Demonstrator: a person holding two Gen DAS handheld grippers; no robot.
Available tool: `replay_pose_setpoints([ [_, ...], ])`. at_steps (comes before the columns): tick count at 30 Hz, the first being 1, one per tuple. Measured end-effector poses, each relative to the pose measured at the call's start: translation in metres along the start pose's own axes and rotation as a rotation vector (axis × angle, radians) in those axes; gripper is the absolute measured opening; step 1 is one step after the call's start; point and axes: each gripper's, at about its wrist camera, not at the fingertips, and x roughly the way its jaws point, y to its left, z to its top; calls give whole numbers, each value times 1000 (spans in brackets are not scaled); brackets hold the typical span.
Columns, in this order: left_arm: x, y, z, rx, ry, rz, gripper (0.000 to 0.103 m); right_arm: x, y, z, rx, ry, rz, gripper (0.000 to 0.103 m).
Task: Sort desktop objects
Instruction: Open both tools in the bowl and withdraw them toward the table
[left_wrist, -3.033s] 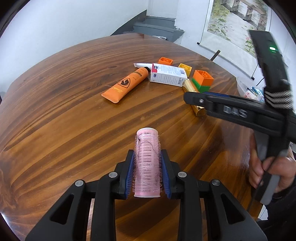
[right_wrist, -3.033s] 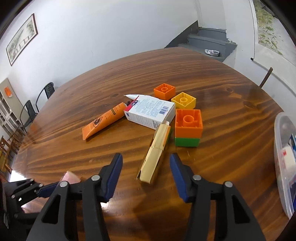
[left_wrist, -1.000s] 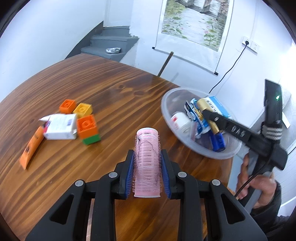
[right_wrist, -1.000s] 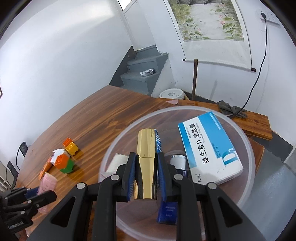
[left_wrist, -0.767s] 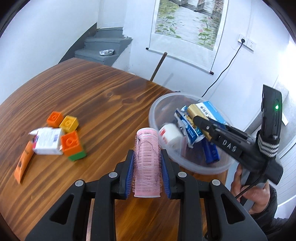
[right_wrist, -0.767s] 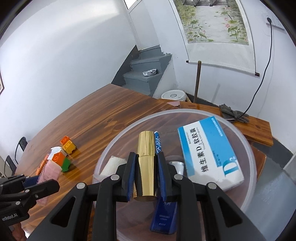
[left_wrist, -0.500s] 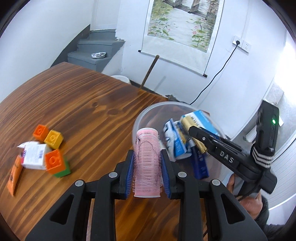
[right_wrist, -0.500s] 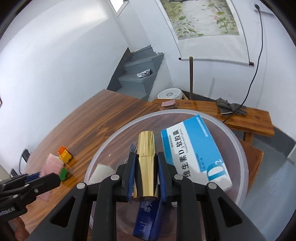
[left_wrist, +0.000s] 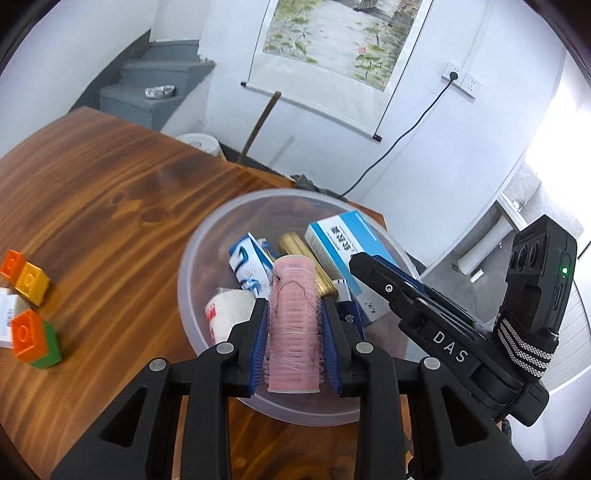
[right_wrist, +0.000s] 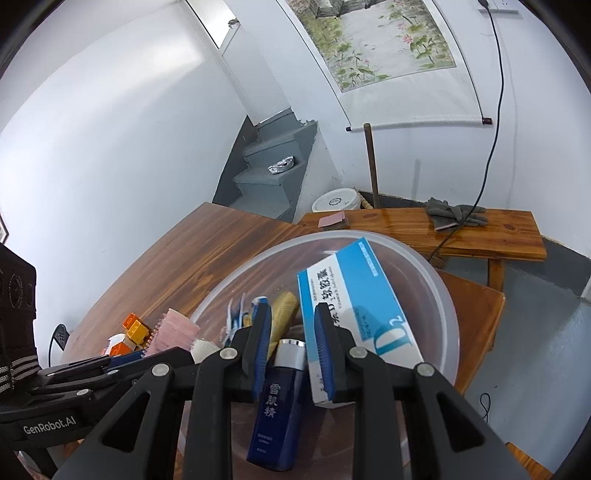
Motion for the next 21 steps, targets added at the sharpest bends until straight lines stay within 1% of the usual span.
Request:
replay_pose_setpoints([
  [1,2,2,0,-10,12,-9,42,0,-1,0,3,2,-1,28],
  [2,2,3,0,-22,18,-20,47,1,-1,-1,4,4,-2,28],
  [3,1,5,0,-36,15,-45,50,2,-1,-1,3,7,-2,28],
  [4,-1,6,0,-50,11,-58,55,2,0,-2,0,9,-1,28],
  [5,-4,7,0,-63,2,-65,59,2,1,-2,-2,11,0,28],
  [6,-6,7,-1,-66,-3,-61,61,2,2,-3,-3,13,1,28],
  [8,-10,7,-2,-56,-15,-42,61,5,3,-3,-7,17,-1,29],
  [15,-24,15,-8,-18,-53,69,61,5,14,-7,-33,23,1,29],
  [17,-31,19,-11,-4,-69,110,61,3,18,-7,-42,17,1,35],
  [19,-36,24,-13,-2,-77,130,61,1,23,-7,-49,9,4,50],
  [21,-42,33,-14,-11,-84,140,61,-2,32,-8,-67,-5,0,53],
])
